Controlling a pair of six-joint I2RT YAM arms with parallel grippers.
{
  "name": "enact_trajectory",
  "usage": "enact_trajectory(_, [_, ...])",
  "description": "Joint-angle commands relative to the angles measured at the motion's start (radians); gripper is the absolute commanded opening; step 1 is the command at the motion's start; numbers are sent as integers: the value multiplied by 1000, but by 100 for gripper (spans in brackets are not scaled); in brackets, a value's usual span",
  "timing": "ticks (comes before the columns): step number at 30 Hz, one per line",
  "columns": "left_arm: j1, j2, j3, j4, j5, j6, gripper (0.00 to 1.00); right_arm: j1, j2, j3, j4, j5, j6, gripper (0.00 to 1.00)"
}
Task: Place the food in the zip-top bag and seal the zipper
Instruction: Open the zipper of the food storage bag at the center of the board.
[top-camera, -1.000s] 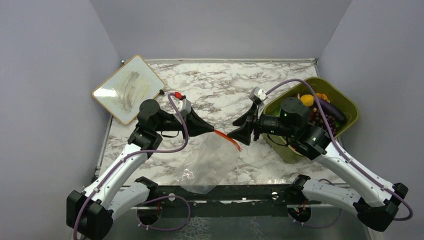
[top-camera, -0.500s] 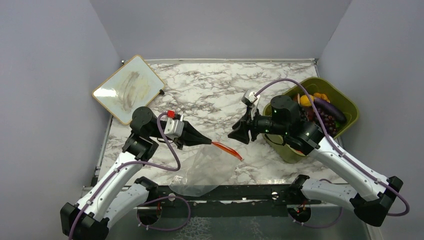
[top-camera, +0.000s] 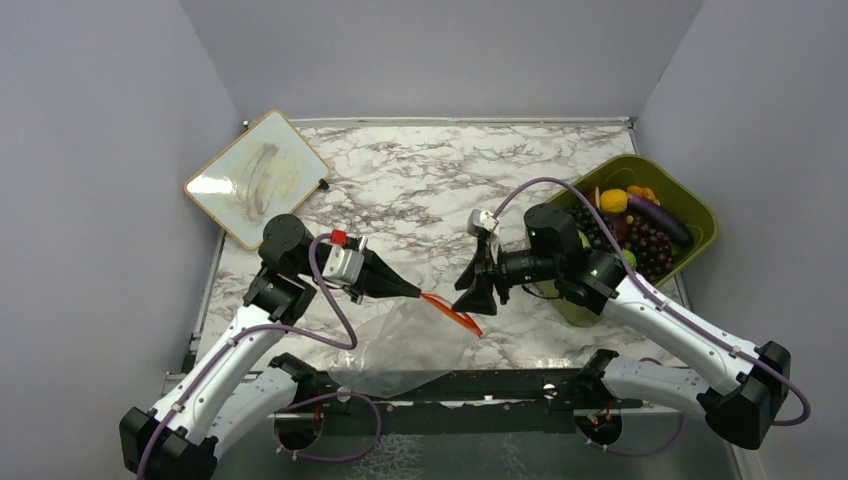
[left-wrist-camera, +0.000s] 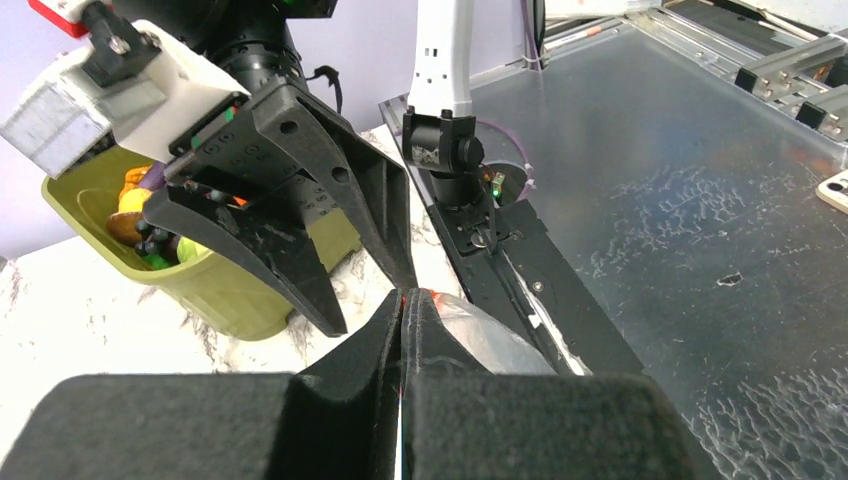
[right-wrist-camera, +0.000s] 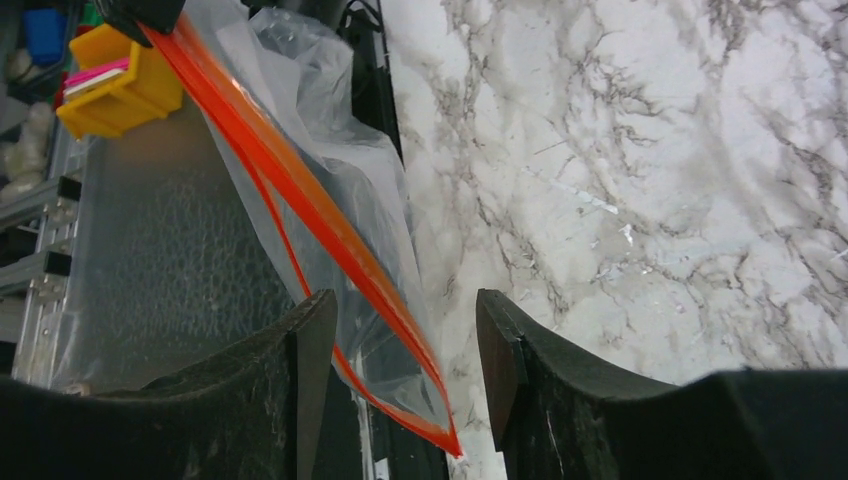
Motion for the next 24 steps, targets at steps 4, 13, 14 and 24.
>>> enact_trajectory(4, [-7, -4, 56, -84, 52, 90, 0, -2, -4, -81, 103, -160, -34, 61])
enact_trajectory(13, [-11, 16, 94, -94, 71, 90, 0, -1, 19, -140, 231, -204, 3, 60])
enact_trajectory(14, [-12, 15, 95, -95, 64, 91, 0, -1, 22, -157, 256, -213, 18, 56])
enact_trajectory(24, [-11, -36, 100, -246, -164, 211, 0, -1, -217, -242, 317, -97, 61, 2])
